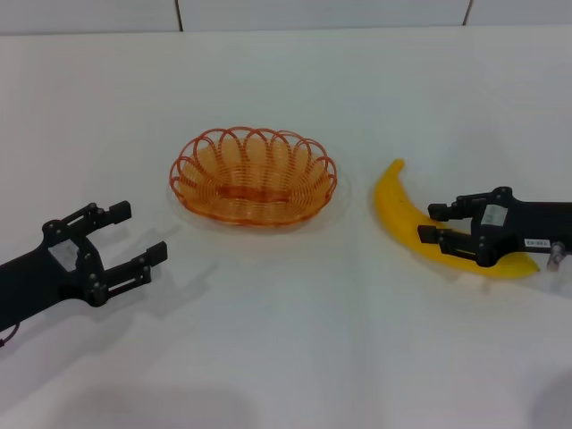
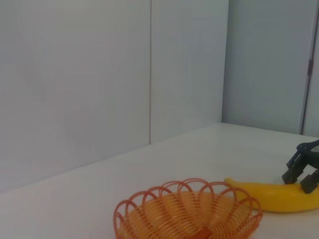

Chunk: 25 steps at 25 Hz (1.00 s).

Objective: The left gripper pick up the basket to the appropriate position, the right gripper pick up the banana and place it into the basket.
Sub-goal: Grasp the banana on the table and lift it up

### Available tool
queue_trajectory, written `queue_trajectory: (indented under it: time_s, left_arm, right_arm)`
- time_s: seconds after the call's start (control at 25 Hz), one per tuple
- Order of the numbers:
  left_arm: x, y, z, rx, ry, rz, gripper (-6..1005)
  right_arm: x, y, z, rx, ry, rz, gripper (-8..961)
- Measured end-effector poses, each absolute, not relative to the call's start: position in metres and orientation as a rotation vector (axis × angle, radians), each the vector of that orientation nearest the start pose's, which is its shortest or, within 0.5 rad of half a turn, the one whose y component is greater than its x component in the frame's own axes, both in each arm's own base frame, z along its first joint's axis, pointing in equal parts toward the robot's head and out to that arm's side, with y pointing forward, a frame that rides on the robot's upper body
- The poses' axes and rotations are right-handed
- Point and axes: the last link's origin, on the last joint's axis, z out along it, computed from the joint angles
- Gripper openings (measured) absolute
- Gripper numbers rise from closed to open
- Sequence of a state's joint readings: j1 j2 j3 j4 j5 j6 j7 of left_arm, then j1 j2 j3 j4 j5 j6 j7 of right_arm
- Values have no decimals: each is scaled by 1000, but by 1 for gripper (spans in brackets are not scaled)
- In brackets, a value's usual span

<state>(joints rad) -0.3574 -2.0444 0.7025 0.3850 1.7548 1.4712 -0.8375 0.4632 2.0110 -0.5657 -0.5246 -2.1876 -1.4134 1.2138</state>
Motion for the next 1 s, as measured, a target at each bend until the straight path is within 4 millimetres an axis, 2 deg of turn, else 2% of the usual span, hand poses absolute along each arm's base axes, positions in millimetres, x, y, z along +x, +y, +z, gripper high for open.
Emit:
queue_trajectory:
  time_s: [0.32, 0.48, 1.0]
  left_arm:
    - [-325, 277, -15, -2484, -424, -726, 802]
    - [-325, 277, -15, -2484, -425, -726, 802]
    - [-325, 277, -15, -2484, -426, -725, 802]
  right_arm:
    - [340, 308, 9, -2622, 704, 396, 350]
    - [340, 308, 9, -2621, 704, 396, 536]
    - [340, 306, 5, -2653, 680, 355, 767]
